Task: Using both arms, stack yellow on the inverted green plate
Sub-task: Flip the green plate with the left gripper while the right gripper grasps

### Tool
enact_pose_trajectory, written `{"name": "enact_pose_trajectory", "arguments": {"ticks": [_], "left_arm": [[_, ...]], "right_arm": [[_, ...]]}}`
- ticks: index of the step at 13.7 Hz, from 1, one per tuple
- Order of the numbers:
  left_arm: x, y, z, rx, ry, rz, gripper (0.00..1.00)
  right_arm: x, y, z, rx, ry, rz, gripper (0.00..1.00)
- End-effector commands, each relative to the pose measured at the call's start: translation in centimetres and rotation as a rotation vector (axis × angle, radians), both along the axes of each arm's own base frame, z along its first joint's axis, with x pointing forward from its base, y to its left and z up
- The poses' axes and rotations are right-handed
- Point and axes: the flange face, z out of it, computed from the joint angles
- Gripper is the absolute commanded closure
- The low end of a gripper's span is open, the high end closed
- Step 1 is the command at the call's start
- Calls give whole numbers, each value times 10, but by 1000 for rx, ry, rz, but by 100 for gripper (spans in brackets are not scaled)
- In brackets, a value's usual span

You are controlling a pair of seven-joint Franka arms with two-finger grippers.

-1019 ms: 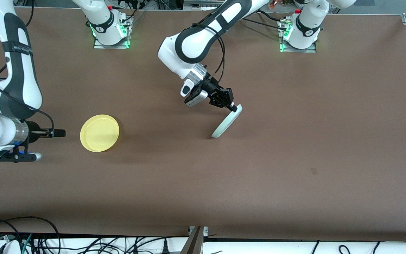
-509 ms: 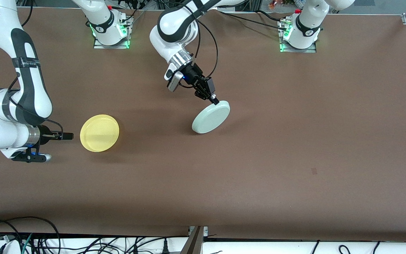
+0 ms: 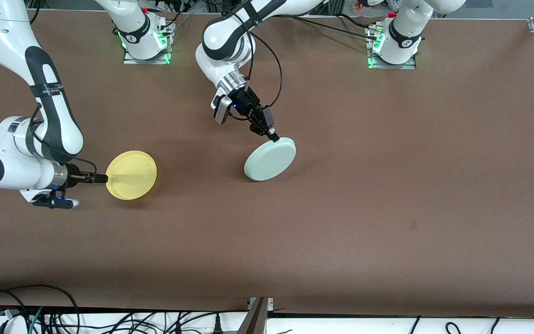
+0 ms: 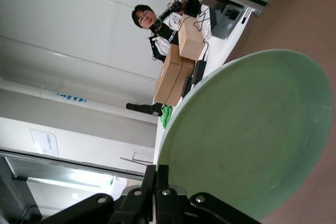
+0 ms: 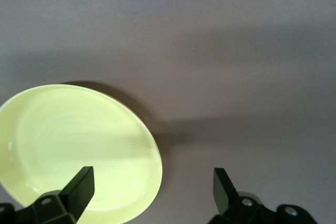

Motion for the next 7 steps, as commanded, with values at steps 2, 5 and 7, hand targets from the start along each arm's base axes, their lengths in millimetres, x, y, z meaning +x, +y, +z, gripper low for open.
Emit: {"name": "enact_pose_trajectory", "arguments": {"ticks": [2,5,7], "left_arm": [[-9,-25,1,6,-3,-71,100],[-14,-33,-8,-11,18,-120,100],[-25,-37,-25,4,28,-142,100]], "right_arm": [[-19,-2,-11,15,-29,-26,0],[-26,-4,-20,59,-30,-77,0],[-28,-4,-25,56,-49,-70,0]]}}
